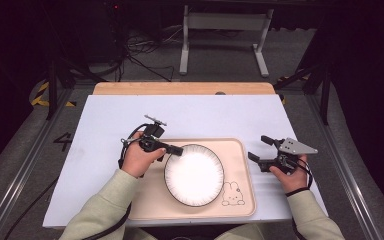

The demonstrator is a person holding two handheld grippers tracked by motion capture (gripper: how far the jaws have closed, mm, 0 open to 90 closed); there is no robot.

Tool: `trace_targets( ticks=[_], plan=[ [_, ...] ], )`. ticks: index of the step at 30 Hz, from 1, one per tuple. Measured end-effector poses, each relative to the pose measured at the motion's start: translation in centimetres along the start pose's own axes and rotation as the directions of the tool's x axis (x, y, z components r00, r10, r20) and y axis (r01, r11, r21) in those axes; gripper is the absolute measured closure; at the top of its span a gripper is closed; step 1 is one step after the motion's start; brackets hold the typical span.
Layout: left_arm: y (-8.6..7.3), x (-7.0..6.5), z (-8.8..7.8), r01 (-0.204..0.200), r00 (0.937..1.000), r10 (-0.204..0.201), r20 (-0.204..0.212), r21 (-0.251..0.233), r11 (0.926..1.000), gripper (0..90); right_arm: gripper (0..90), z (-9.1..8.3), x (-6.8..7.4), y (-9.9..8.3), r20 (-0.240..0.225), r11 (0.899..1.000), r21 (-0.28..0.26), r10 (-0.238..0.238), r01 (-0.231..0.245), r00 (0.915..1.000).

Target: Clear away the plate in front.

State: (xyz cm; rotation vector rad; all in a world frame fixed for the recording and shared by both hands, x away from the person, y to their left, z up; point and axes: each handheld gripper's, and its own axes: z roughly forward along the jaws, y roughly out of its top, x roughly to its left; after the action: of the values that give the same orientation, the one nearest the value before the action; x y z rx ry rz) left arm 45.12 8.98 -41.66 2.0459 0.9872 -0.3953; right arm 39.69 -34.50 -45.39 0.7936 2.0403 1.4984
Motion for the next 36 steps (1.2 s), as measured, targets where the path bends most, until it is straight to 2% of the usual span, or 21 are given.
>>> trace_targets(
  ticks=[6, 15, 19, 22, 26, 29, 30, 34, 36],
  plan=[
    [-0.1, 0.6, 0.4, -0.015, 0.9998, 0.015, 0.01, -0.006, 0.9999, 82.6, 13.7, 0.0, 0.0, 0.0, 0.0, 1.0, 0.0, -0.001, 0.001, 1.0],
    [-0.4, 1.6, 1.2, -0.004, 0.9999, 0.004, -0.01, -0.001, 1.0, 83.6, 13.6, 0.0, 0.0, 0.0, 0.003, 1.0, 0.003, -0.003, 0.003, 1.0],
    [-0.4, 1.8, 1.4, -0.009, 0.9999, 0.009, -0.01, -0.003, 1.0, 83.5, 13.7, 0.0, 0.1, 0.0, 0.003, 1.0, 0.005, -0.005, 0.005, 1.0],
    [-0.5, 2.0, 1.6, 0.002, 1.0, -0.002, -0.003, -0.009, 1.0, 83.4, 13.7, 0.0, 0.1, 0.0, 0.004, 1.0, 0.007, -0.003, 0.003, 1.0],
    [-0.6, 2.4, 1.9, 0.005, 0.9999, -0.005, -0.015, -0.001, 1.0, 82.8, 13.7, 0.0, 0.1, 0.0, 0.002, 1.0, 0.008, -0.005, 0.005, 1.0],
    [-0.7, 2.3, 2.2, -0.009, 0.9989, 0.009, -0.046, 0.0, 1.0, 82.6, 13.6, 0.0, 0.1, 0.0, 0.001, 1.0, 0.007, -0.006, 0.006, 1.0],
    [-0.8, 2.3, 2.5, -0.024, 0.9972, 0.024, -0.071, 0.006, 0.9997, 82.3, 13.7, 0.0, 0.1, 0.0, 0.002, 1.0, 0.009, -0.006, 0.006, 1.0],
    [-0.8, 2.3, 2.4, -0.028, 0.998, 0.027, -0.058, -0.009, 0.9996, 81.2, 13.7, 0.1, 0.1, 0.0, 0.001, 1.0, 0.01, -0.005, 0.005, 1.0],
    [-0.9, 2.3, 2.4, -0.044, 0.9977, 0.042, -0.053, -0.035, 0.9984, 76.1, 13.7, 0.1, 0.1, 0.0, -0.001, 1.0, 0.01, -0.005, 0.005, 1.0]
  ],
)
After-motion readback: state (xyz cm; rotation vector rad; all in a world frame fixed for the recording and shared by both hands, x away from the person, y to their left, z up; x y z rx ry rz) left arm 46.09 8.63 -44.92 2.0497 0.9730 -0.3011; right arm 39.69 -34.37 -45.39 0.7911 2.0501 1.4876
